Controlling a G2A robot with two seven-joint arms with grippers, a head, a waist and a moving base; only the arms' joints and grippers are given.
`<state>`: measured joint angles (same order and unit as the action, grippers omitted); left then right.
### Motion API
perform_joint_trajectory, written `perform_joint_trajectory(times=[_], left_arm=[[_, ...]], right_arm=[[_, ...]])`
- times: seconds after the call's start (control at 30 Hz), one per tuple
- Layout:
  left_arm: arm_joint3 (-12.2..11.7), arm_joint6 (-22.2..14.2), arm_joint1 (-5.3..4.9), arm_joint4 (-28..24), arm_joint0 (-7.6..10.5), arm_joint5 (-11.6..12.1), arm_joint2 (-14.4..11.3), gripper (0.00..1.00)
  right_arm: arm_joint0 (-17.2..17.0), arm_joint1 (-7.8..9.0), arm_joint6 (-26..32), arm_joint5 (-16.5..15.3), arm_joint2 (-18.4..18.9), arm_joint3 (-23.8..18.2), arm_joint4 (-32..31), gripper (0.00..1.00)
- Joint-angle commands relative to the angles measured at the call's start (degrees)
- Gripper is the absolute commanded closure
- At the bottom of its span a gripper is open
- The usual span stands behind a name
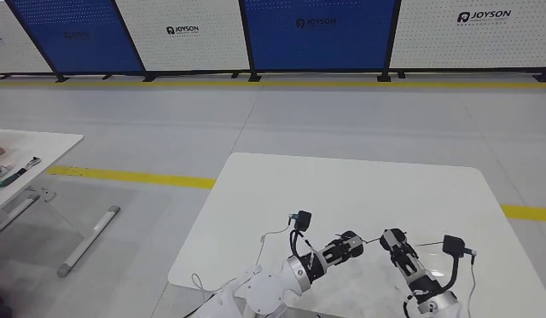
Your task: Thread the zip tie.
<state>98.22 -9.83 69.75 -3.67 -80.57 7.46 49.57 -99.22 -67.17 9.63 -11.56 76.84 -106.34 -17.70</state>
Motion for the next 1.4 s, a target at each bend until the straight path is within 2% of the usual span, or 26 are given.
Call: perform_joint_trajectory(times=[0.0,0.17,0.27,0.4,0.53,1.1,1.2,1.37], left_arm=[[-0.1,0.3,0.05,-0.1,0.03,0.5,0.0,1.0],[0.0,0.3,0.07,-0.1,-0.19,1.5,0.2,1.0],[-0.2,0.2,0.1,0.1,-0.12,1.3,0.2,1.0],[-0.4,0.6,0.17,1.0,0.12,-0.1,0.1,1.0],[0.2,1.9,0.15,4.7,0.16,-3.3,-0.3,1.0],[1.6,3.1,0.12,6.6,-0.99,-4.0,0.3,1.0],[1.6,3.2,0.14,6.7,-1.1,-4.0,0.4,0.98],[1.5,3.2,0.23,6.8,-1.06,-4.1,0.3,0.88]], right_arm=[[0.0,-0.02,0.2,-0.1,0.0,0.0,0.3,1.0],[0.1,-0.04,1.0,-0.2,0.1,-0.1,0.6,1.0],[0.0,-0.05,1.1,-0.5,0.2,-0.3,1.1,1.0],[-0.2,-0.06,0.8,-0.4,0.6,-0.5,0.8,1.0],[-0.4,-0.11,0.0,0.1,0.8,-0.7,0.2,1.0],[-0.8,-0.31,-0.9,0.6,0.8,-1.2,-1.7,1.0],[-0.7,-0.36,-0.9,0.8,0.7,-1.1,-1.8,1.0],[-0.7,-0.43,-1.1,0.8,0.7,-0.9,-1.8,1.0]])
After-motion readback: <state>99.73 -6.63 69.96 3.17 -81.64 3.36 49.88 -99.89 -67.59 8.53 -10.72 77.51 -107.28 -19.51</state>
